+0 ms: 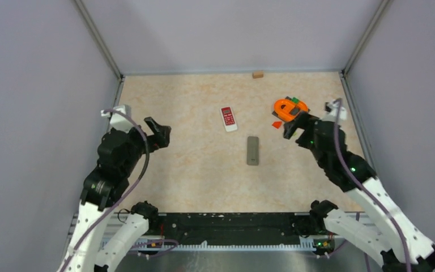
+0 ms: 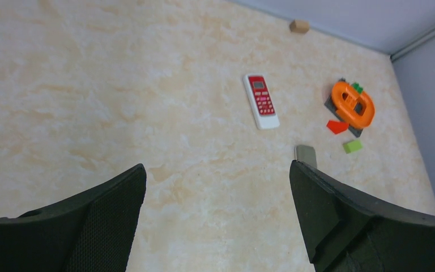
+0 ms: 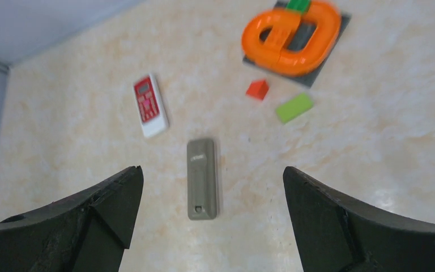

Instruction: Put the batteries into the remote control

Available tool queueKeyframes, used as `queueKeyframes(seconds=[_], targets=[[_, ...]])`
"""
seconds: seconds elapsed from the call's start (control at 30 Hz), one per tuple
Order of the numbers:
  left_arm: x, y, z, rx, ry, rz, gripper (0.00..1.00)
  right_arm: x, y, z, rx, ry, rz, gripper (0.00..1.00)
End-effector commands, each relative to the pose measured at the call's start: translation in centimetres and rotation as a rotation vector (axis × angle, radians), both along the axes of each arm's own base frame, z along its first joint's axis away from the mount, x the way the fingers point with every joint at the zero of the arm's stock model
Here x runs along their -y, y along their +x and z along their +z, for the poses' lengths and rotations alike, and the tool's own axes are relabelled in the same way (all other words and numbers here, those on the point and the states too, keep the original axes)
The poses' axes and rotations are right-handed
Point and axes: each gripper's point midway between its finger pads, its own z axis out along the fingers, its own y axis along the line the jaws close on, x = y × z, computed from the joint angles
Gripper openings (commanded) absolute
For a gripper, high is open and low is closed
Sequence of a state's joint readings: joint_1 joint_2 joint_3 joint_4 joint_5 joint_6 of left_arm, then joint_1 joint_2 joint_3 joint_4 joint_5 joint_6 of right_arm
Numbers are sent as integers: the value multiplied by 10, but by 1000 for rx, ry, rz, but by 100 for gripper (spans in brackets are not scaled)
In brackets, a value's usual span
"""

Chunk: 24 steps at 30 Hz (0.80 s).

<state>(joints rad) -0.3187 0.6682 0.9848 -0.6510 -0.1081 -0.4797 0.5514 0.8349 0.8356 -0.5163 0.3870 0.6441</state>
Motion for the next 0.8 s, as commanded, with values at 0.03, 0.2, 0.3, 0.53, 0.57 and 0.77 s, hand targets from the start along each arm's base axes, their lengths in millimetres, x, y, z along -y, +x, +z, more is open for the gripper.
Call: queueKeyframes(seconds=[0.03, 0.2, 0.3, 0.53, 0.57, 0.77], targets=[[-35, -19, 49, 172, 1, 143, 99, 99, -43, 100, 244, -112, -302, 96], [-49, -33, 52, 191, 18, 189, 99, 139, -70, 137, 332, -172, -409, 96], [-53, -39, 52, 193, 22, 196, 99, 142, -74, 144, 364, -168, -412, 96], [-50, -42, 47, 171, 24, 178, 99, 136, -72, 154, 435, -104, -385, 97], [-49, -43, 48, 171, 20, 169, 99, 135, -72, 155, 446, -98, -384, 97], [-44, -44, 51, 167, 10, 140, 99, 133, -68, 159, 486, -66, -392, 97]])
